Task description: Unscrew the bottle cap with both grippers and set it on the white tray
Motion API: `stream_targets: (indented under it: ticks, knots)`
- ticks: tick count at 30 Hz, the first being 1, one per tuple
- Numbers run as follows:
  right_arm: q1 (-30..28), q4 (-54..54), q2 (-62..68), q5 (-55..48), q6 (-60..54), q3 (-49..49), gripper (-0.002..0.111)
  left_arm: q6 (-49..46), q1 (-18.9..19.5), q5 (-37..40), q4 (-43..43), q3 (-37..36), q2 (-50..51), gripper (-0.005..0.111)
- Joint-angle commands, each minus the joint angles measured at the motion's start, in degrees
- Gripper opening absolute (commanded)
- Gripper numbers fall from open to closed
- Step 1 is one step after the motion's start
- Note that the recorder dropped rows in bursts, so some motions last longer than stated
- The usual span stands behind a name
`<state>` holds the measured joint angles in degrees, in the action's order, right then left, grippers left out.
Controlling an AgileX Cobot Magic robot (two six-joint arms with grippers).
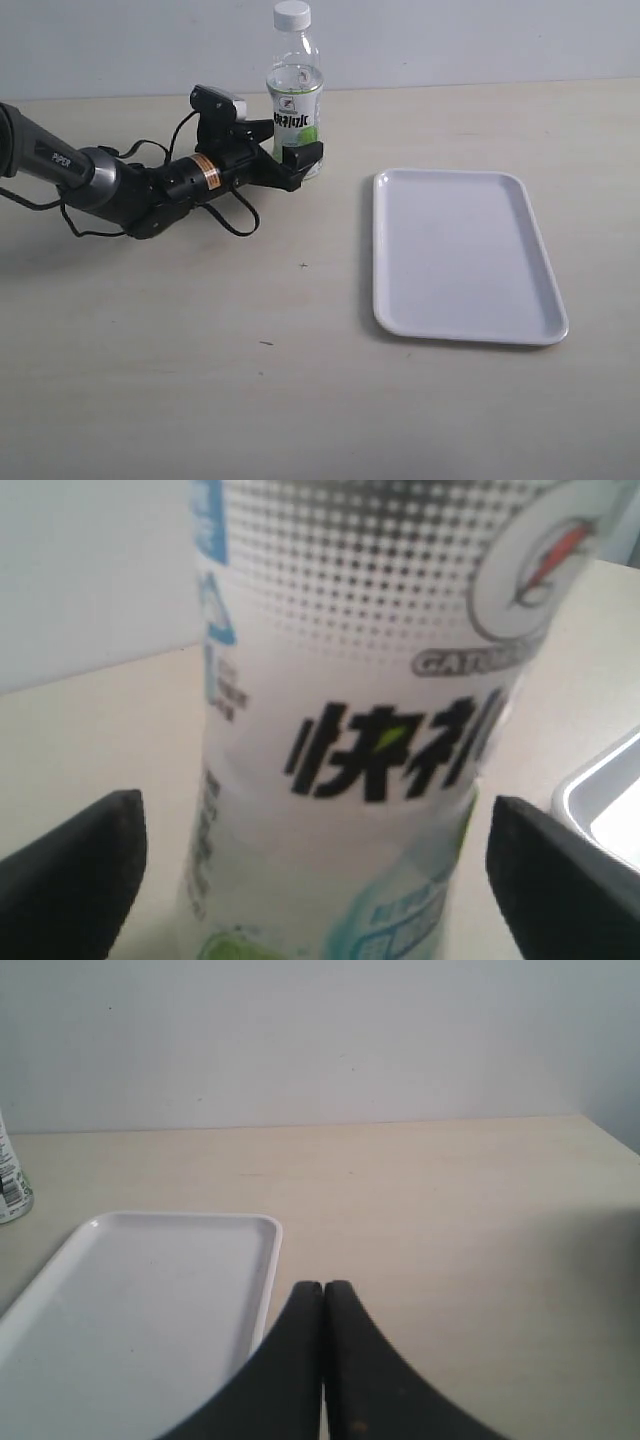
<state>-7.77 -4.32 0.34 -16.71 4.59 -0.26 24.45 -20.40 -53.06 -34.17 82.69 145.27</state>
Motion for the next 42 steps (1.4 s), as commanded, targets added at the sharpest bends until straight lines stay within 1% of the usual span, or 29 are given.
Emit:
stream_targets:
  ticks: [1, 2, 8, 9, 11, 14, 17, 19, 20, 26, 29, 35, 39, 42]
  knots:
    - [-0.2, -0.1, -0.3, 0.5, 0.0, 0.3, 0.0, -0.2, -1.5, 3.8, 0.4, 2.1, 0.3, 0.087]
    - [-0.2, -0.1, -0.3, 0.5, 0.0, 0.3, 0.0, -0.2, -1.7, 5.3, 0.5, 2.8, 0.3, 0.087]
    - [-0.2, -0.1, -0.3, 0.5, 0.0, 0.3, 0.0, -0.1, -1.8, 5.4, 0.8, 4.1, 0.8, 0.087]
    - [-0.2, -0.1, -0.3, 0.5, 0.0, 0.3, 0.0, -0.1, -1.8, 5.5, 0.9, 4.1, 0.8, 0.086]
    - [-0.2, -0.1, -0.3, 0.5, 0.0, 0.3, 0.0, -0.1, -1.8, 5.5, 0.9, 4.1, 1.1, 0.08]
    - [-0.2, -0.1, -0.3, 0.5, 0.0, 0.3, 0.0, -0.1, -1.8, 5.5, 0.9, 4.1, 1.3, 0.059]
    - [-0.2, -0.1, -0.3, 0.5, 0.0, 0.3, 0.0, -0.1, -1.8, 4.6, 0.9, 4.1, 1.3, 0.029]
    - [-0.2, -0.1, -0.3, 0.5, 0.0, 0.3, 0.0, 0.0, -1.8, 4.6, 0.0, 4.1, 1.1, 0.007]
    - [-0.2, -0.1, -0.3, 0.5, 0.0, 0.3, 0.0, 0.0, -1.8, 4.6, -0.9, 4.1, 0.9, 0.0]
    - [-0.2, -0.1, -0.3, 0.5, 0.0, 0.3, 0.0, 1.4, -1.8, 5.0, -6.0, 4.1, -0.2, 0.0]
    - [-0.2, -0.1, -0.3, 0.5, 0.0, 0.3, 0.0, 1.5, -1.8, 5.0, -6.5, 3.7, -0.4, 0.0]
    - [-0.2, -0.1, -0.3, 0.5, 0.0, 0.3, 0.0, 0.9, -1.3, 4.6, -5.8, 0.1, -3.3, 0.0]
    - [-0.2, -0.1, -0.3, 0.5, 0.0, 0.3, 0.0, -3.5, -1.2, 4.5, -7.2, -2.7, -5.2, 0.0]
    - [-0.2, -0.1, -0.3, 0.5, 0.0, 0.3, 0.0, -3.5, -1.4, 4.5, -8.3, -4.6, -5.7, 0.0]
